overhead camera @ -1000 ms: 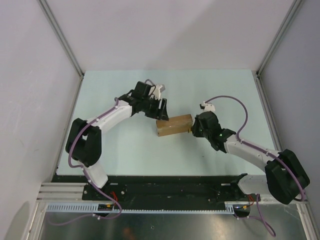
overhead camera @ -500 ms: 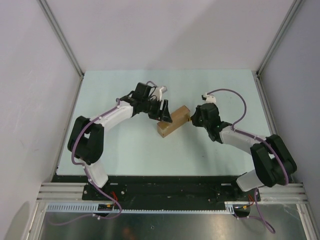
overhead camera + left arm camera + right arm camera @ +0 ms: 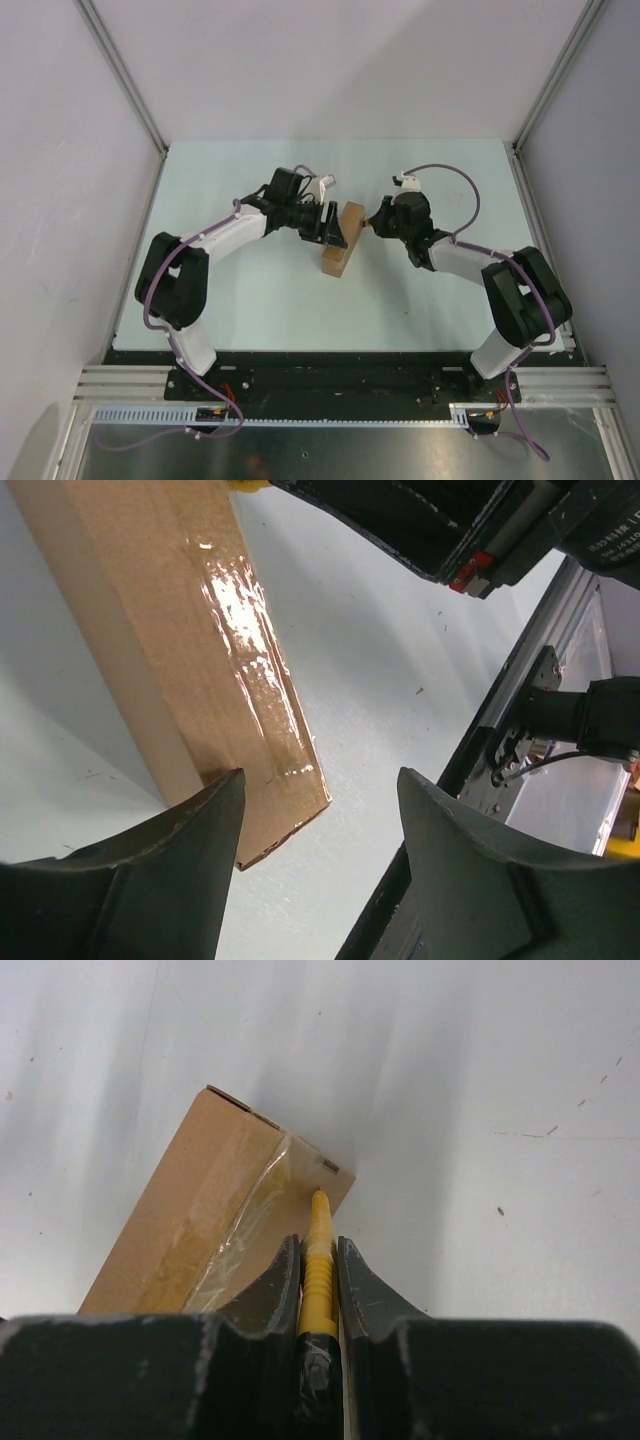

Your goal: Unpack the express box

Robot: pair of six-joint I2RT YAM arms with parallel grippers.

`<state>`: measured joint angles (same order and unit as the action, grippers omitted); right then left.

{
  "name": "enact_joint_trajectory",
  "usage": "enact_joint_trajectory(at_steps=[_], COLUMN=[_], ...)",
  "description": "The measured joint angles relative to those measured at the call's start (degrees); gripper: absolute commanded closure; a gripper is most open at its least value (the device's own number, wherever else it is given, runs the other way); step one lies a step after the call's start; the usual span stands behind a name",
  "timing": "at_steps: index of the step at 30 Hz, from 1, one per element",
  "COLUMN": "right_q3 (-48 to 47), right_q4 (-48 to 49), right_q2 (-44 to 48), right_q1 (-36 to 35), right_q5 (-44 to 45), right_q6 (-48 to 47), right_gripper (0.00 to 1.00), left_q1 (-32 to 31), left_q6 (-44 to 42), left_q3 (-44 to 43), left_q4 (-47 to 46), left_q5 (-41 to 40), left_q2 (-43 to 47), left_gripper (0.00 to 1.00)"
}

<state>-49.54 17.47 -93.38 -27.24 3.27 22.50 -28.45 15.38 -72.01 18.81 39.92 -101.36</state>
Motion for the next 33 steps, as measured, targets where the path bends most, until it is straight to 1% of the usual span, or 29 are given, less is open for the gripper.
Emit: enact_joint_trajectory(at_steps=[2, 5, 9, 12, 16, 19, 26, 33], right_q3=[-0.4, -1.0, -1.5, -2.4, -2.8, -2.8, -2.8, -2.8], right_q4=[-0.7, -3.2, -7.1, -10.6, -16.0, -19.4, -20.9, -20.6], right_q2=[0.2, 2.6, 9.4, 14.6, 20.4, 22.9, 22.1, 18.9], right_q1=[0.3, 1.0, 2.2, 2.3, 0.5, -3.5, -13.0, -15.2], right_q5=[-0.2, -1.0, -3.8, -7.7, -13.1, -15.2, -14.1, -12.8], right_q6=[-0.1, -0.3, -2.0, -4.9, -9.5, -12.3, -16.5, -18.1], right_gripper=[1.00, 1.00, 1.00, 1.00, 1.00, 1.00, 1.00, 1.00], left_q1=[0.0, -0.1, -0.1, -0.1, 0.0, 0.0, 0.0, 0.0], left_q6=[0.3, 0.8, 1.1, 1.1, 1.1, 1.1, 1.1, 1.1], left_q3=[-0.3, -1.7, -3.3, -4.4, -5.2, -6.3, -6.4, -4.8], left_q4=[0.3, 1.0, 1.0, 0.7, 0.5, 0.4, 0.8, 0.5], left_q5=[-1.1, -5.0, -10.9, -14.9, -16.4, -16.4, -16.2, -14.4], left_q2=[0.2, 0.5, 2.1, 2.9, 2.3, -0.1, -5.6, -6.0], left_gripper=[0.30, 0.30, 0.29, 0.29, 0.30, 0.29, 0.30, 0.34])
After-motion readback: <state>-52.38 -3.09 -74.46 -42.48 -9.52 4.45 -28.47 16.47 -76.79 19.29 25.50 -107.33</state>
